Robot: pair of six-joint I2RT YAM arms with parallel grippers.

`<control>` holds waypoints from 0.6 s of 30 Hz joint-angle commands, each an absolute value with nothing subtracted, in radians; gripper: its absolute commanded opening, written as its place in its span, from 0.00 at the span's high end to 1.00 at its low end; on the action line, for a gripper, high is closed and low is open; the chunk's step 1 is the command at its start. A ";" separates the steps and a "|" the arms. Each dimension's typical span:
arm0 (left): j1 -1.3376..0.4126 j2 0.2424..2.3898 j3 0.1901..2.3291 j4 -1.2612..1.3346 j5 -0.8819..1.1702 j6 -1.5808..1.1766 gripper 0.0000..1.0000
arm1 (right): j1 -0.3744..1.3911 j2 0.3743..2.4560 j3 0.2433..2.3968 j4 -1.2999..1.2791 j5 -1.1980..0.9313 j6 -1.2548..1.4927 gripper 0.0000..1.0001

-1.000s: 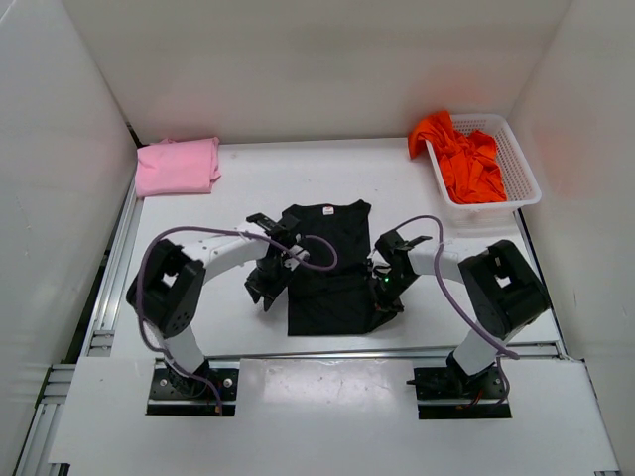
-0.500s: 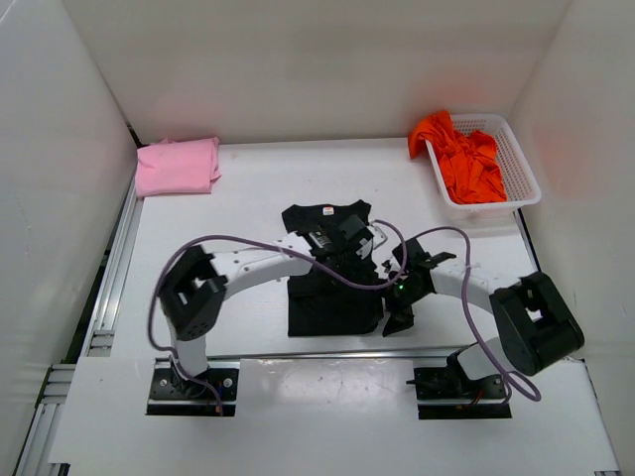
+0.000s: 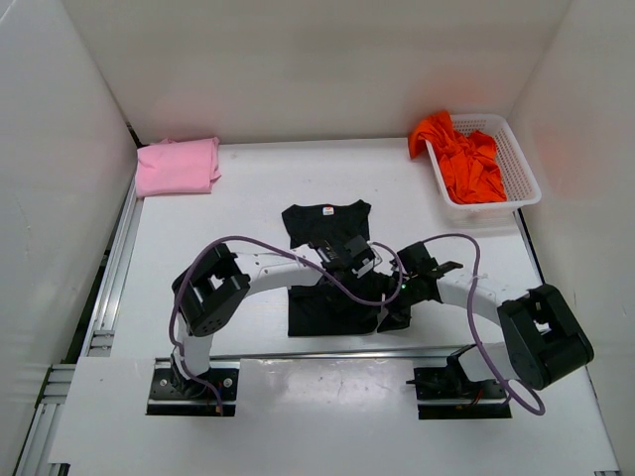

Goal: Fold and stack the t-shirts
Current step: Fold the folded rectangular tshirt in 1/3 of the way

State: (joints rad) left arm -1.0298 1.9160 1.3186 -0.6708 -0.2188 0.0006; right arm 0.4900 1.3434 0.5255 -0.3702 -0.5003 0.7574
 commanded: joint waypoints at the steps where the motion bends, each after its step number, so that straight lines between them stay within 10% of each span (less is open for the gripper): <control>1: -1.043 1.896 1.344 -0.647 -0.305 0.000 0.00 | 0.483 1.358 0.502 -0.308 -0.440 0.765 0.32; 5: -1.043 1.907 1.353 -0.647 -0.339 0.000 0.00 | 0.483 1.379 0.492 -0.308 -0.440 0.775 0.35; 18: -1.006 1.925 1.359 -0.647 -0.405 0.000 0.00 | 0.483 1.388 0.465 -0.288 -0.440 0.775 0.89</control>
